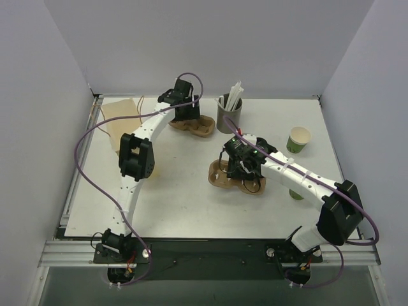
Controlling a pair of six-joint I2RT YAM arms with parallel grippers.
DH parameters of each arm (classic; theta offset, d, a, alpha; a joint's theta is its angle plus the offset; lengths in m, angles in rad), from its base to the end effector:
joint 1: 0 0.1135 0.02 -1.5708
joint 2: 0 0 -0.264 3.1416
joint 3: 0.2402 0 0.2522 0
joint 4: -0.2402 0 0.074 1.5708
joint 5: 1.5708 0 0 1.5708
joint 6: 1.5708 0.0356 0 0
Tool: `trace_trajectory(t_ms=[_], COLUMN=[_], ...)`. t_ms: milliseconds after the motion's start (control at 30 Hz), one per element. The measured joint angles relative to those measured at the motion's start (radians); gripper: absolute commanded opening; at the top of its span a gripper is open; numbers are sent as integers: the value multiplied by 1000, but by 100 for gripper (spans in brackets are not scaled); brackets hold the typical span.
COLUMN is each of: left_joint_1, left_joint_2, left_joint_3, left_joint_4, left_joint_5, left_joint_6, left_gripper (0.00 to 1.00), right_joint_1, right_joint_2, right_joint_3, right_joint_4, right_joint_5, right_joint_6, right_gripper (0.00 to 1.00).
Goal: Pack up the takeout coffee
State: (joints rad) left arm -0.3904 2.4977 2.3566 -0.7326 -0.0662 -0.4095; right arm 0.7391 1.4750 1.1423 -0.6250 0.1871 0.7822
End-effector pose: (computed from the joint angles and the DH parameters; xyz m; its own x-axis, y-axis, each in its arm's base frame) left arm 0.5117 -0.2080 0.2130 -0.7860 -0.1062 -0.6091 0.0300 0.9774 -0.2091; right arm 0.2325 0.2030 0.2639 -0.8395 0.1719 -0.5154 0.0127 0.9546 0.2977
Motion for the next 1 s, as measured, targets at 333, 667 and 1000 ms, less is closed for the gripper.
trace_trajectory(t_ms=[333,667,1000], left_joint_1=[-87,-163,-93], left_joint_2=[-272,-729,-1004], left_joint_3=[-119,-127,-115], left_joint_4=[-35,-236,-551], left_joint_5=[13,-261,-606], left_joint_6=[0,-135,-264], left_gripper=[70,48,47], right_joint_1=[-5,-42,-59], right_joint_2=[37,61,61], right_joint_3=[-14,-61,-97], right_joint_4=[35,103,167], right_joint_5=[-21,-77,-152], right_joint_6=[-57,-139,-175], right_gripper=[39,38,38])
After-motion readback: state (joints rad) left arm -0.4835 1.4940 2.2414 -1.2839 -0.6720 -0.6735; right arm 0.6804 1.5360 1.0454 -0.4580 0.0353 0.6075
